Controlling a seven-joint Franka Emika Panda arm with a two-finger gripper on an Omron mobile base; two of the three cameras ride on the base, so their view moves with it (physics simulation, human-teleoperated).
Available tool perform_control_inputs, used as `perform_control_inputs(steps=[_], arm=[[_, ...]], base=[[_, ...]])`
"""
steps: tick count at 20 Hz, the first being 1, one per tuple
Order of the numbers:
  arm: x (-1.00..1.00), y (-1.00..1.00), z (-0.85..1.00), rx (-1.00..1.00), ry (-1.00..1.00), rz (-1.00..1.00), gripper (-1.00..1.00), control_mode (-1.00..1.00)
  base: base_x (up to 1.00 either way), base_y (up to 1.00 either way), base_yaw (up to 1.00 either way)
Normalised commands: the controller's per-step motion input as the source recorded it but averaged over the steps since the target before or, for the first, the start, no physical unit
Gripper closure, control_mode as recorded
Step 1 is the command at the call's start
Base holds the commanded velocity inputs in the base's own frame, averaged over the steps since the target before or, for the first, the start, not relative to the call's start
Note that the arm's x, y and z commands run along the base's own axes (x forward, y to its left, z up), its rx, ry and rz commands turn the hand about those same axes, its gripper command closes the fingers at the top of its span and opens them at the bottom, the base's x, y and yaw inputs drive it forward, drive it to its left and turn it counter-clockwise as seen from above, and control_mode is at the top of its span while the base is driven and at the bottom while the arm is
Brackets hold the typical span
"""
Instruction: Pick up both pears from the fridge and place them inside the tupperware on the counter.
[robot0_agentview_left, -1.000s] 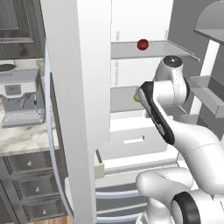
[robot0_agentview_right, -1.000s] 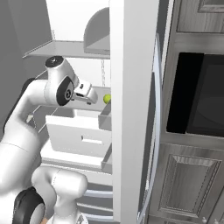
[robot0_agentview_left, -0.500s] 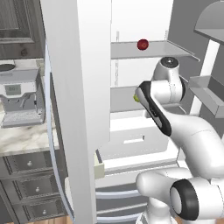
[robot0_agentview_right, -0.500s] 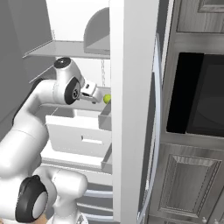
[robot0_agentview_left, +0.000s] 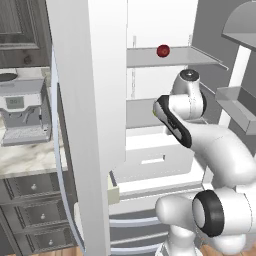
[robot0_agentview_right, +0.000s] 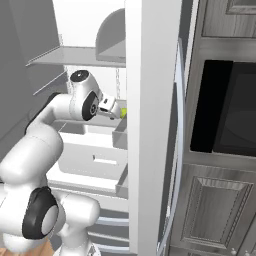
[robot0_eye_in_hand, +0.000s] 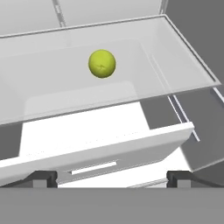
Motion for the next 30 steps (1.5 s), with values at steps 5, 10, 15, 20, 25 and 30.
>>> perform_control_inputs(steps=[5, 10, 15, 20, 25, 30], arm=[[0.32, -0.07, -0.21, 0.00, 0.00, 0.00, -1.00, -1.00], [0.34, -0.05, -0.15, 0.00, 0.00, 0.00, -1.00, -1.00], [0.36, -0.02, -0.12, 0.00, 0.00, 0.00, -1.00, -1.00], [0.32, -0.03, -0.13, 0.00, 0.00, 0.00, -1.00, -1.00], [0.35, -0.06, -0.16, 0.00, 0.00, 0.00, -1.00, -1.00], [0.28, -0.06, -0.18, 0.00, 0.00, 0.00, -1.00, -1.00]], base=[[0.00, 0.00, 0.00], [0.00, 0.00, 0.00], [0.00, 0.00, 0.00], [0.00, 0.00, 0.00], [0.00, 0.00, 0.00], [0.00, 0.00, 0.00]])
